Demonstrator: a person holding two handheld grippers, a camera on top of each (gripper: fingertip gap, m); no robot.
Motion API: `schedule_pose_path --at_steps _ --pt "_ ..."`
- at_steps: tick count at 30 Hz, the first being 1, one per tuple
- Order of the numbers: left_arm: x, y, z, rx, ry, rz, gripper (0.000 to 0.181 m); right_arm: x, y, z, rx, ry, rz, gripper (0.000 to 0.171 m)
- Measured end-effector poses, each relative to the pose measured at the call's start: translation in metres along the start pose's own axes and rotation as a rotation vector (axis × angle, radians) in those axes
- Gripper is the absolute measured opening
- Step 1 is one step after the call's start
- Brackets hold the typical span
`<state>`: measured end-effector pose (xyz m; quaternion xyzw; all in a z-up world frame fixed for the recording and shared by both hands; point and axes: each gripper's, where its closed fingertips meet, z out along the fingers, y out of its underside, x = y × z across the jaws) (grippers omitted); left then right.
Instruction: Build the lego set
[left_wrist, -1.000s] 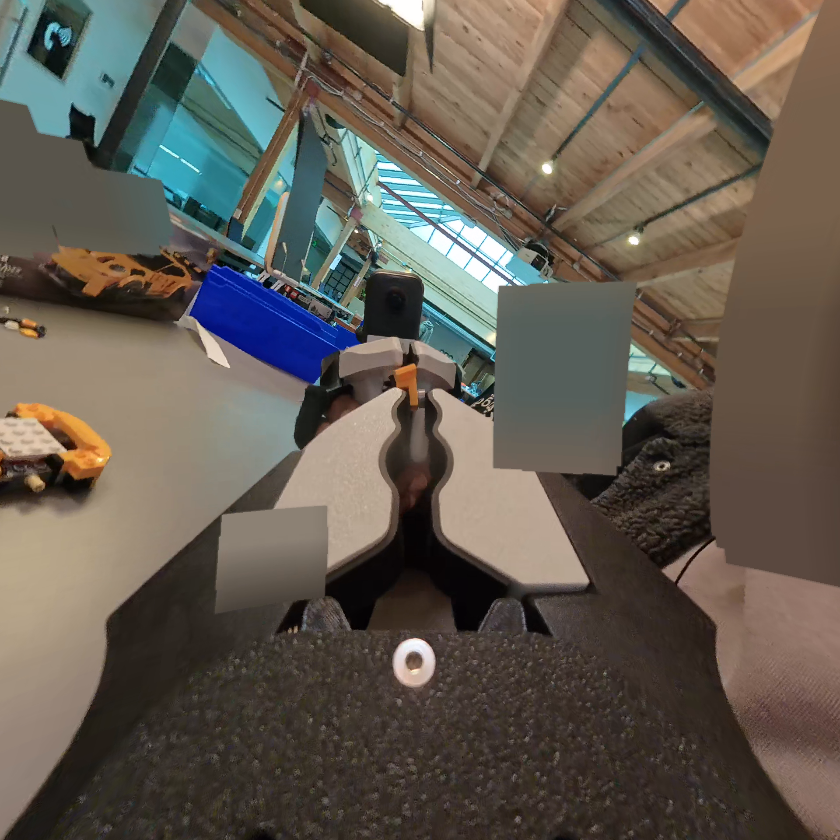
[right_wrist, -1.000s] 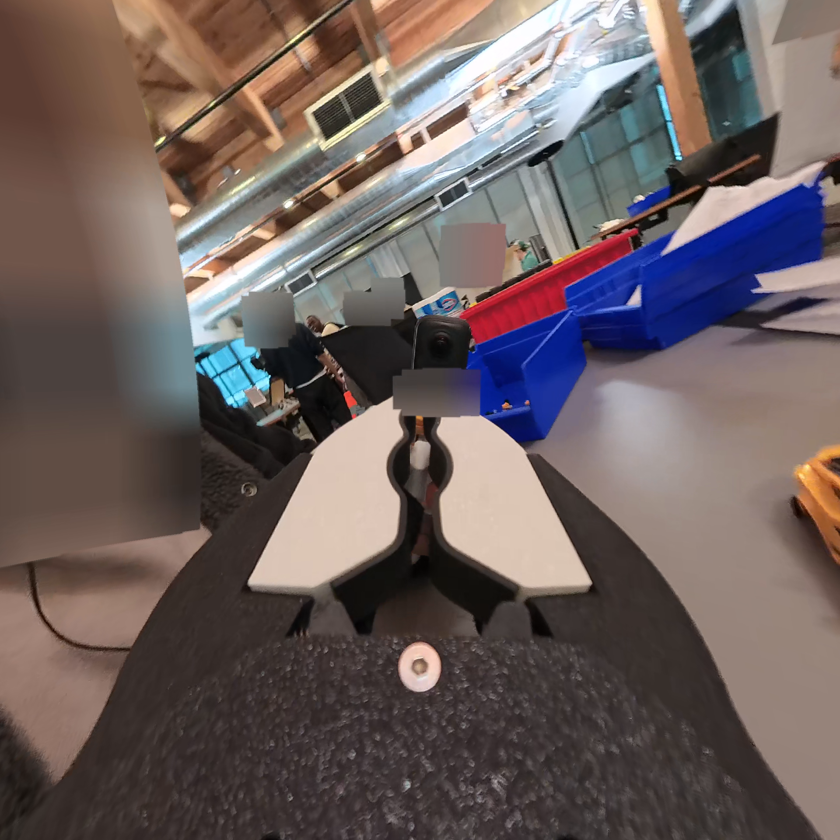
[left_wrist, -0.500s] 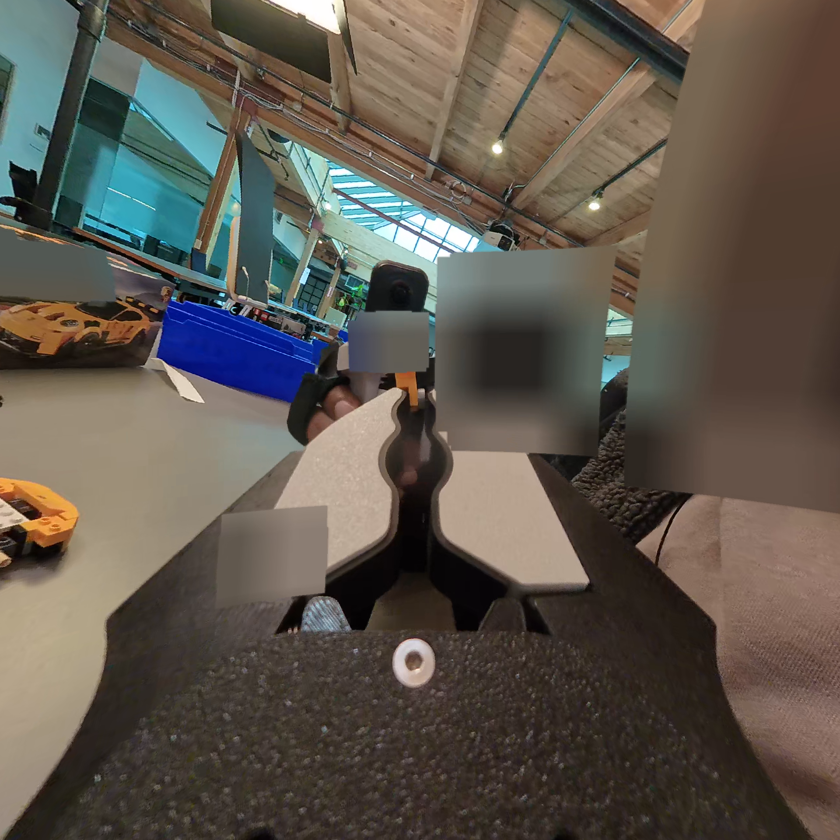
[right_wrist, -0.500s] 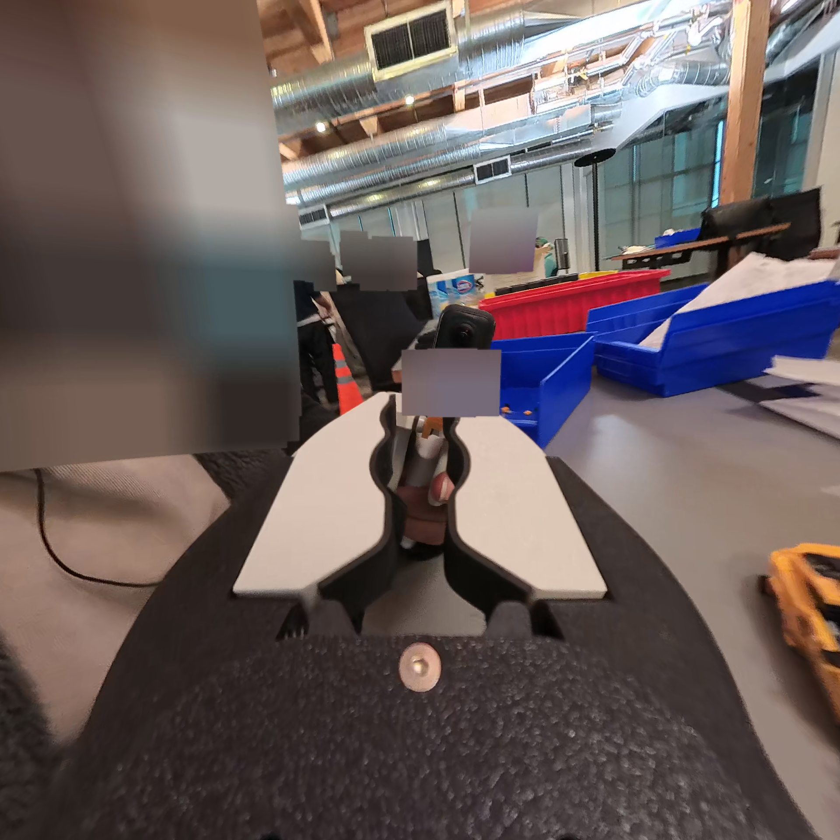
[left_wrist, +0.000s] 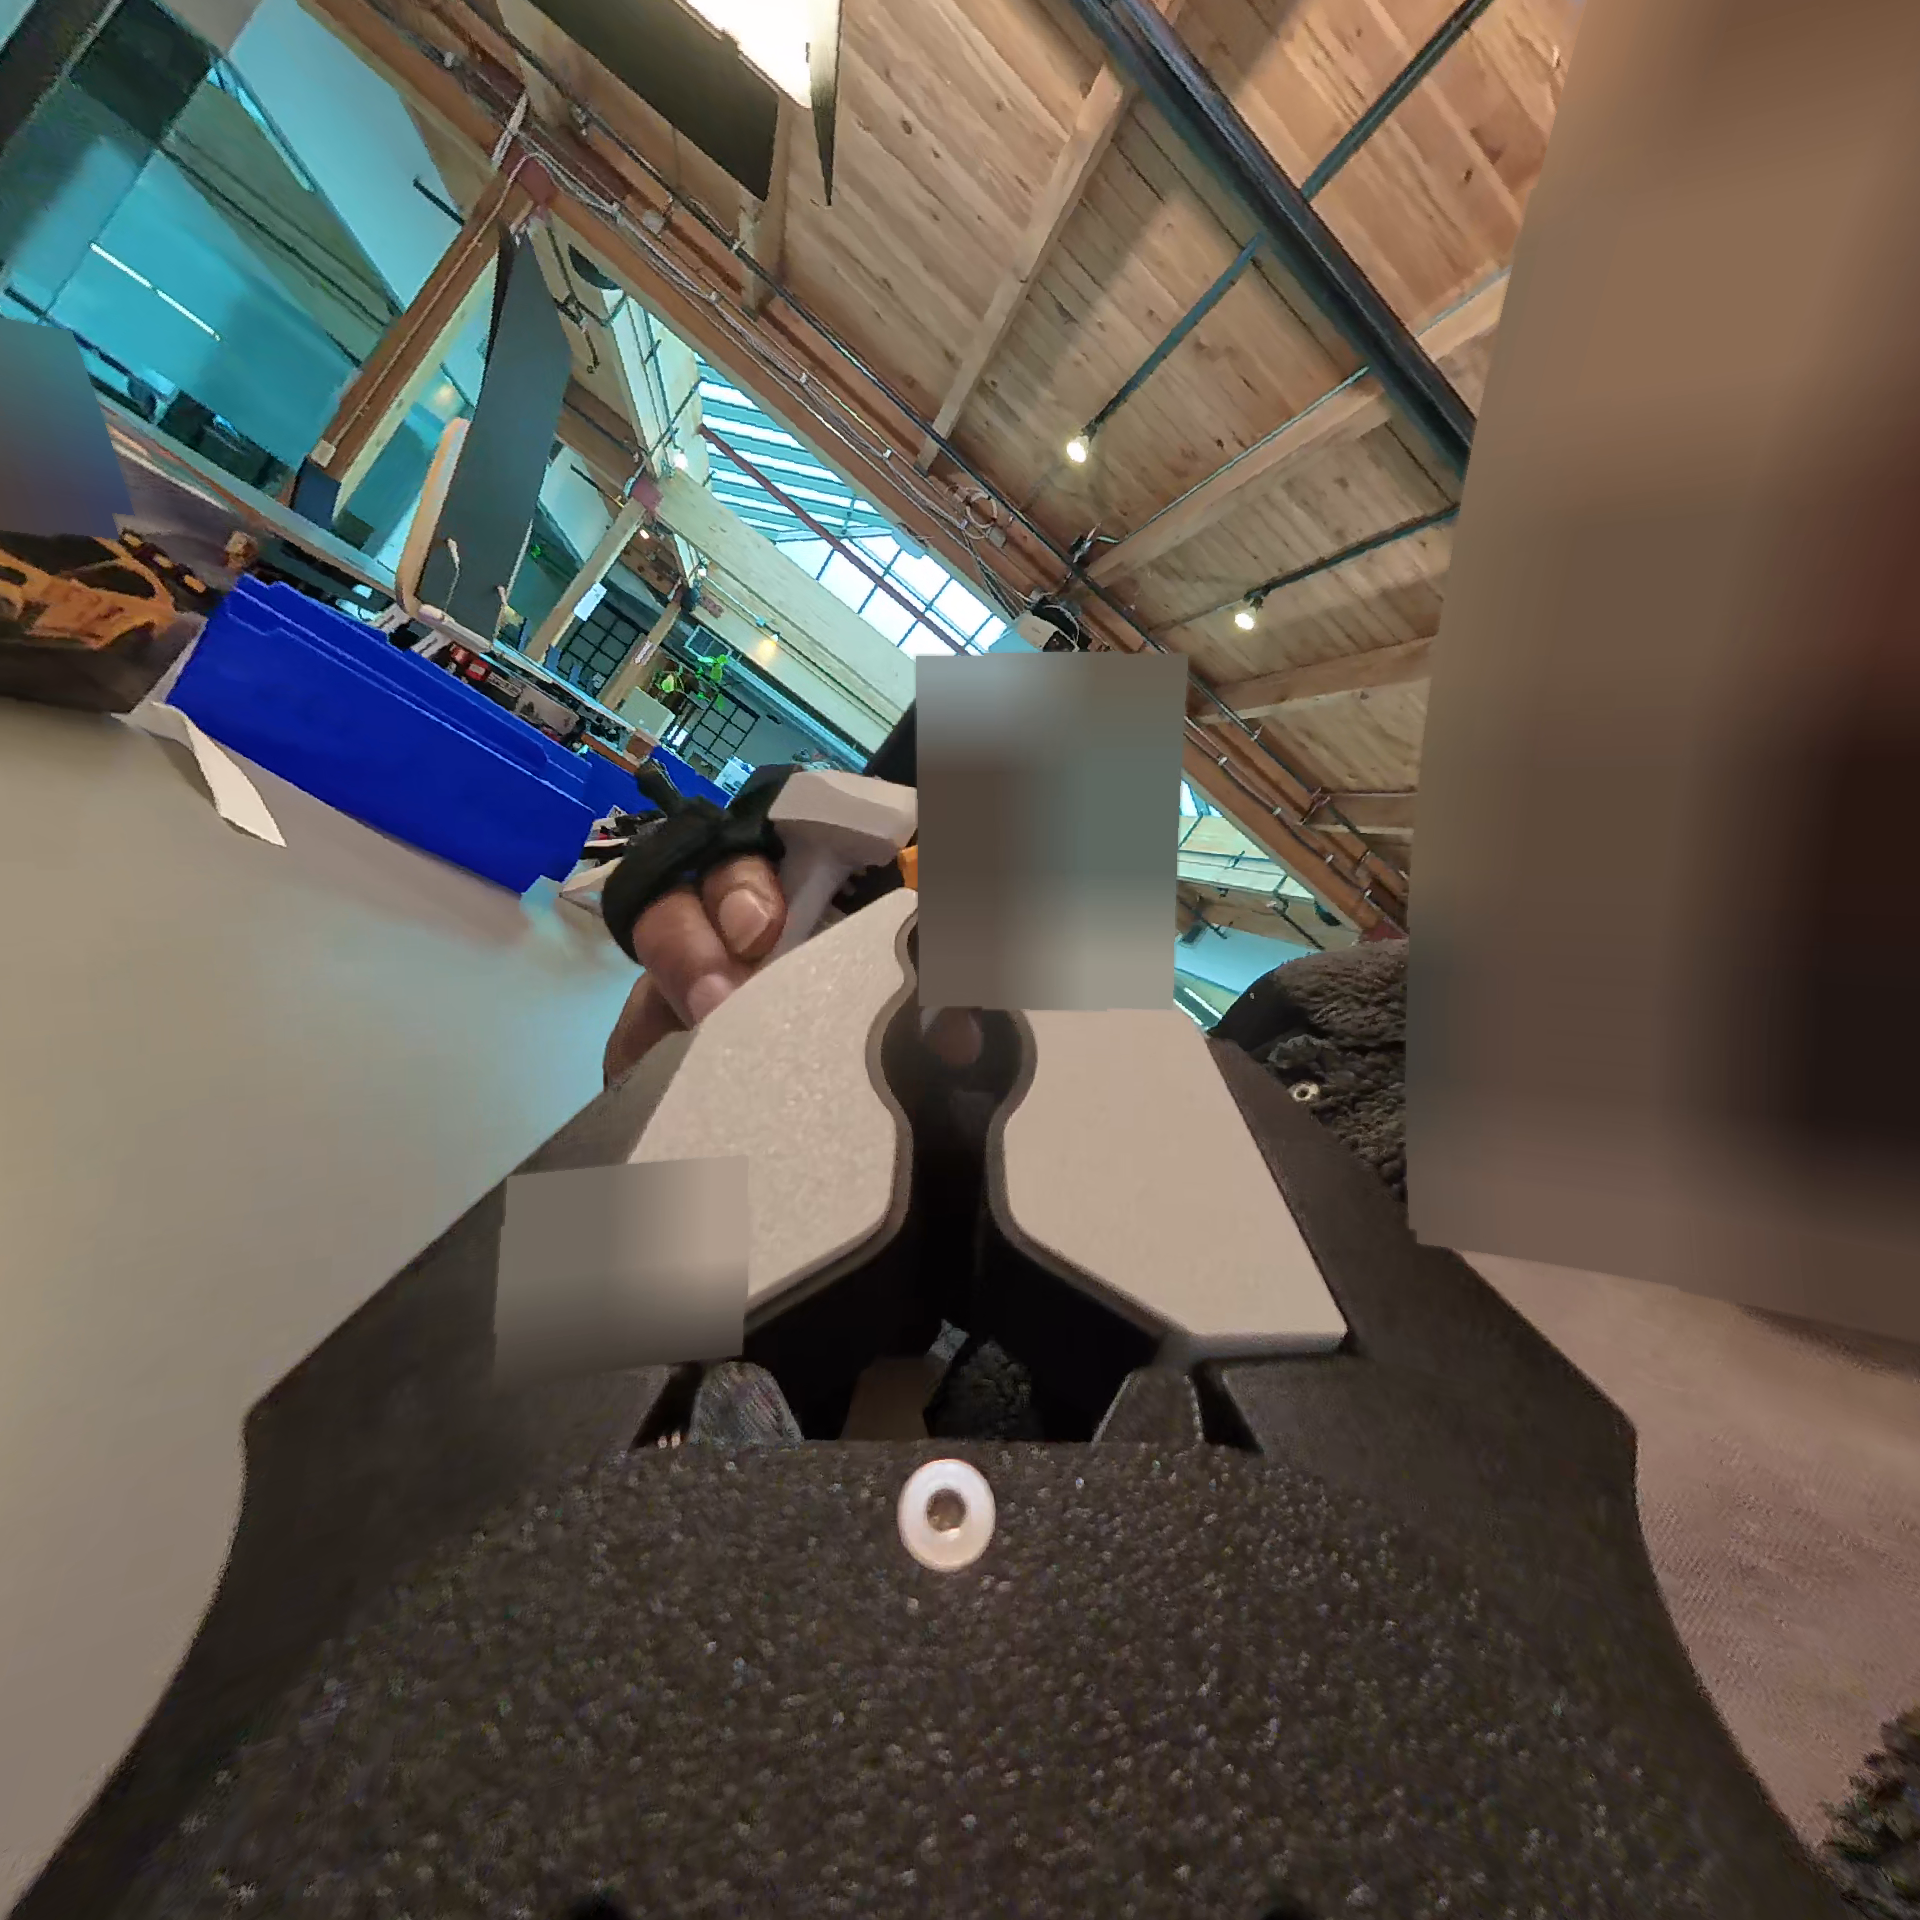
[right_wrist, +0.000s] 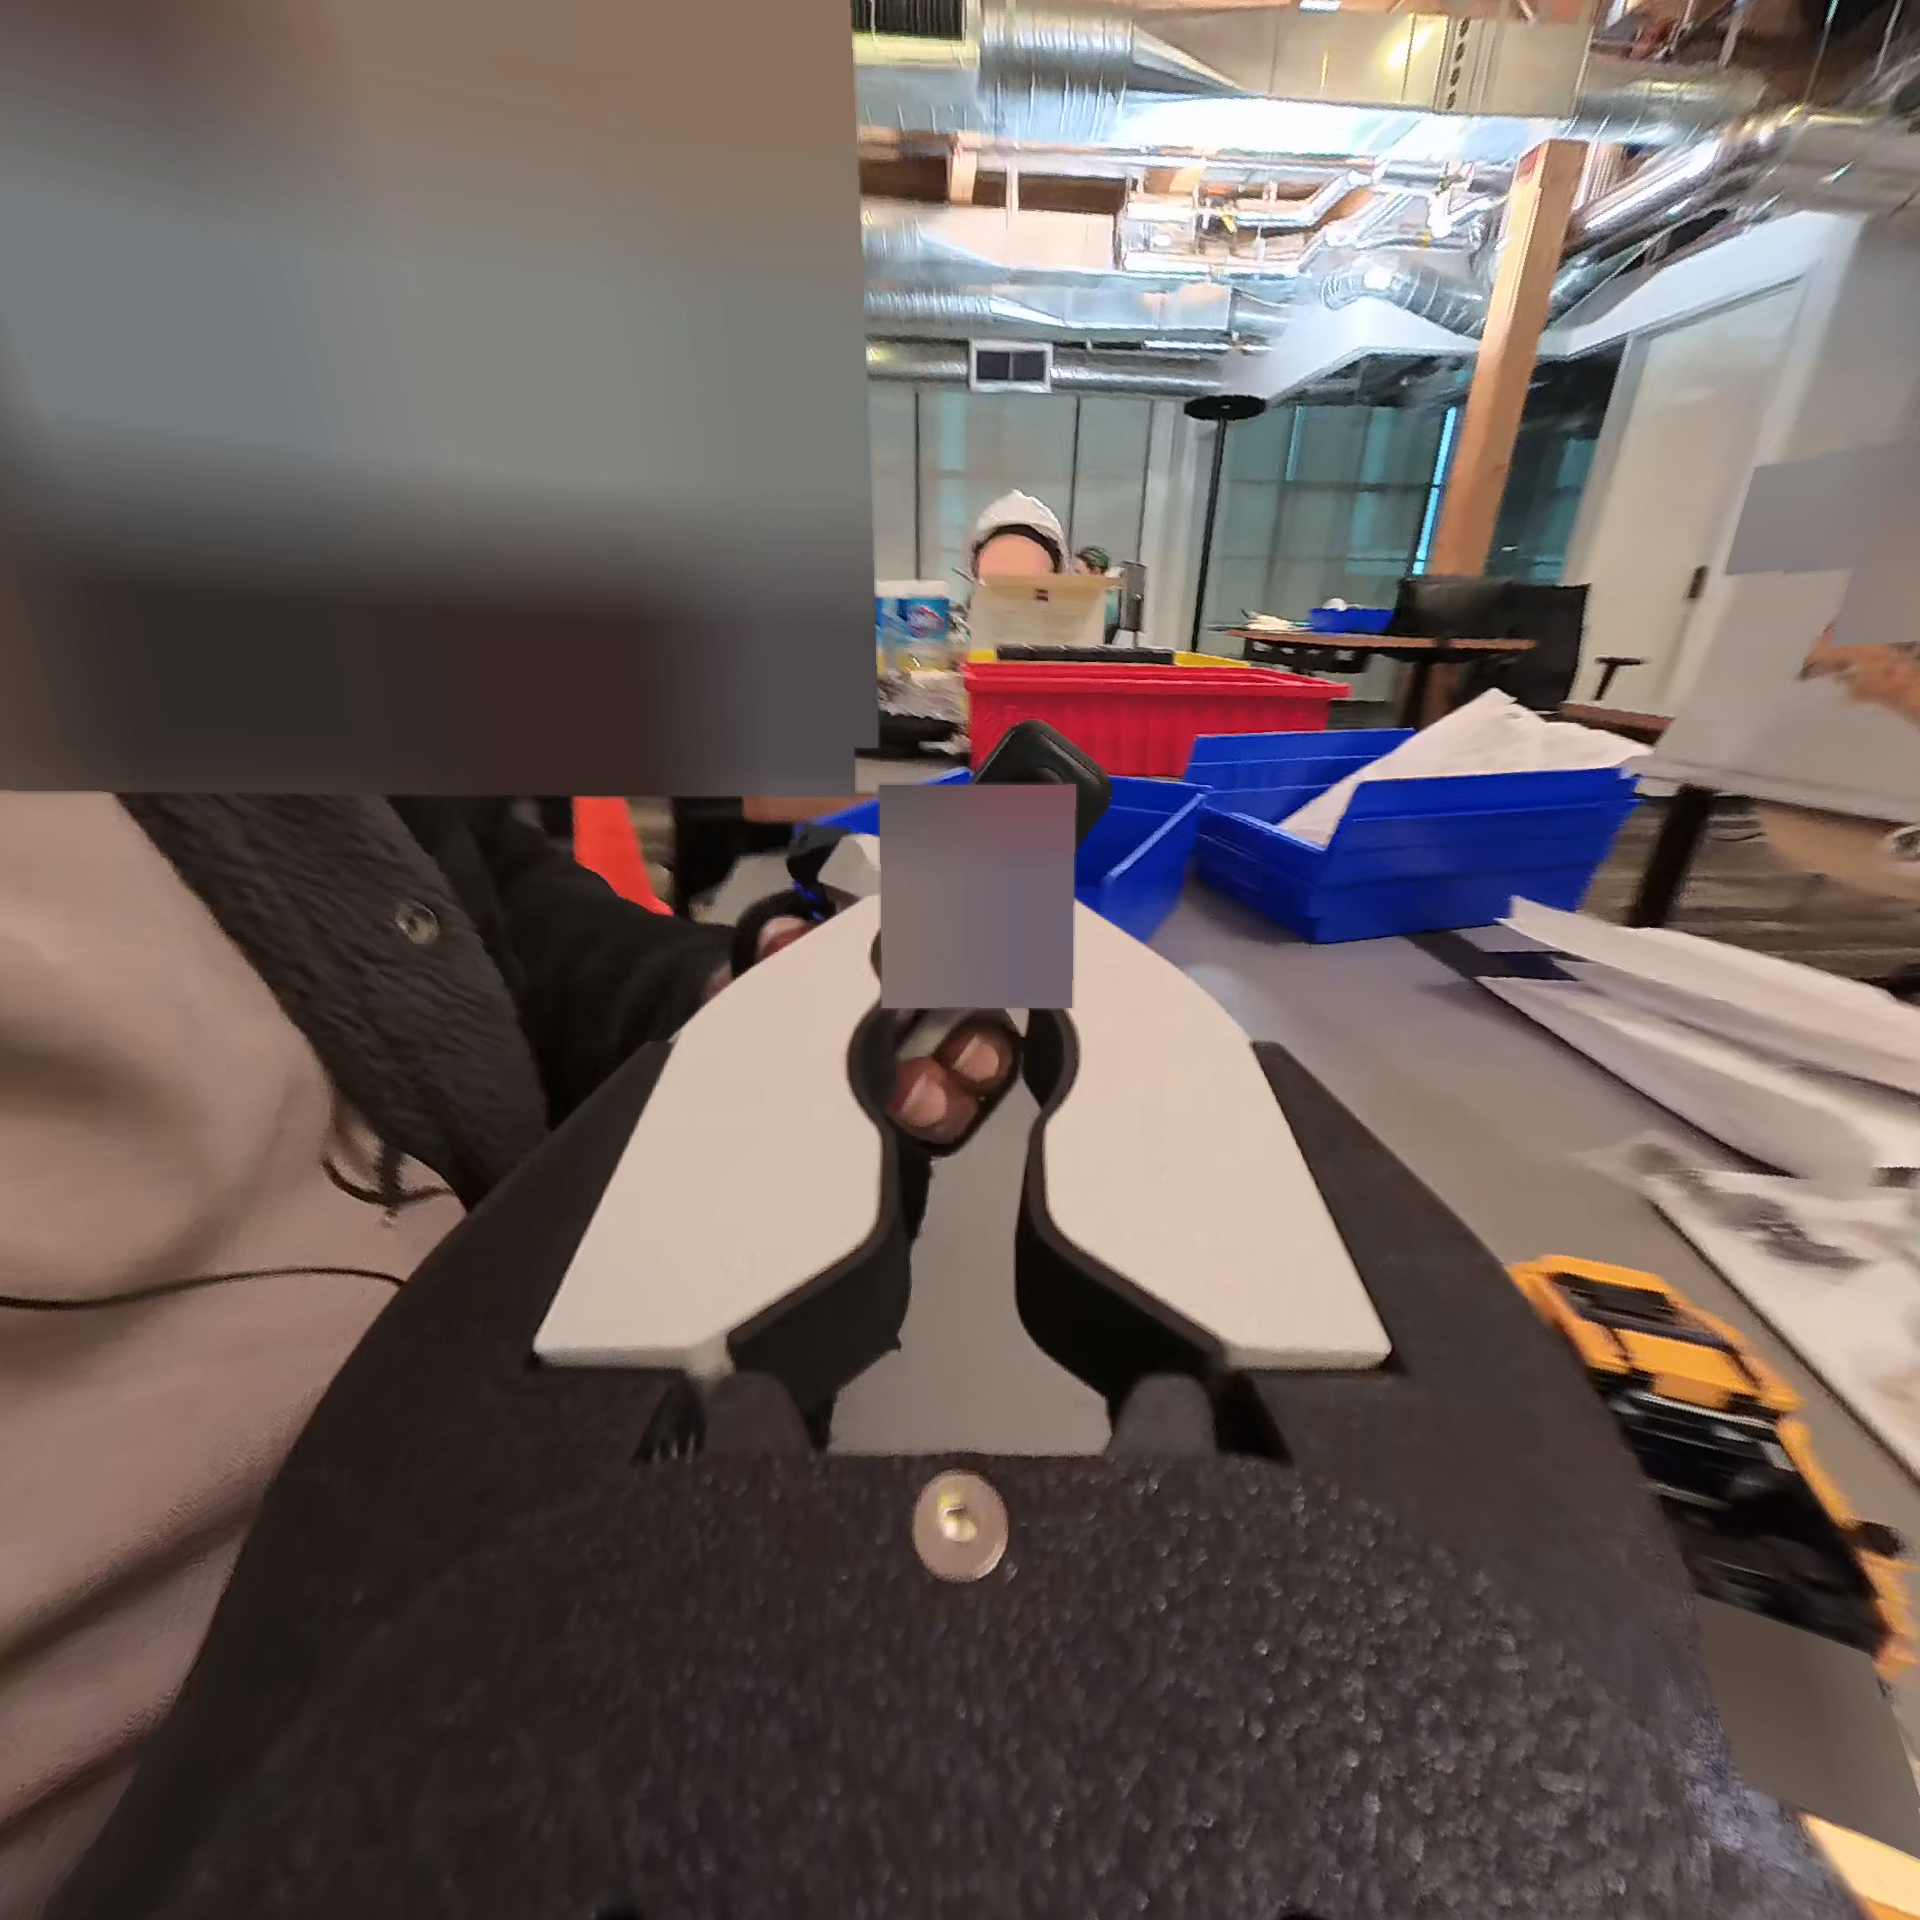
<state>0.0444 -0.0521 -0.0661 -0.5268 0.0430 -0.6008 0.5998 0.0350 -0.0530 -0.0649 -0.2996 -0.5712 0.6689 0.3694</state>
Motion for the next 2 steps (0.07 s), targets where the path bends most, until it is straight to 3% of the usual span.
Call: schedule_pose_path --at_steps 1,2 --pt "-0.0013 -0.0006 -0.0003 0.005 -0.005 -0.025 0.006 0.0017 0.0027 -0.0001 -0.018 0.015 -0.033 0.023" --pt "-0.0027 -0.0009 -0.0008 0.010 -0.005 -0.057 0.006 0.0022 0.0045 0.0001 -0.032 0.032 -0.071 0.024"
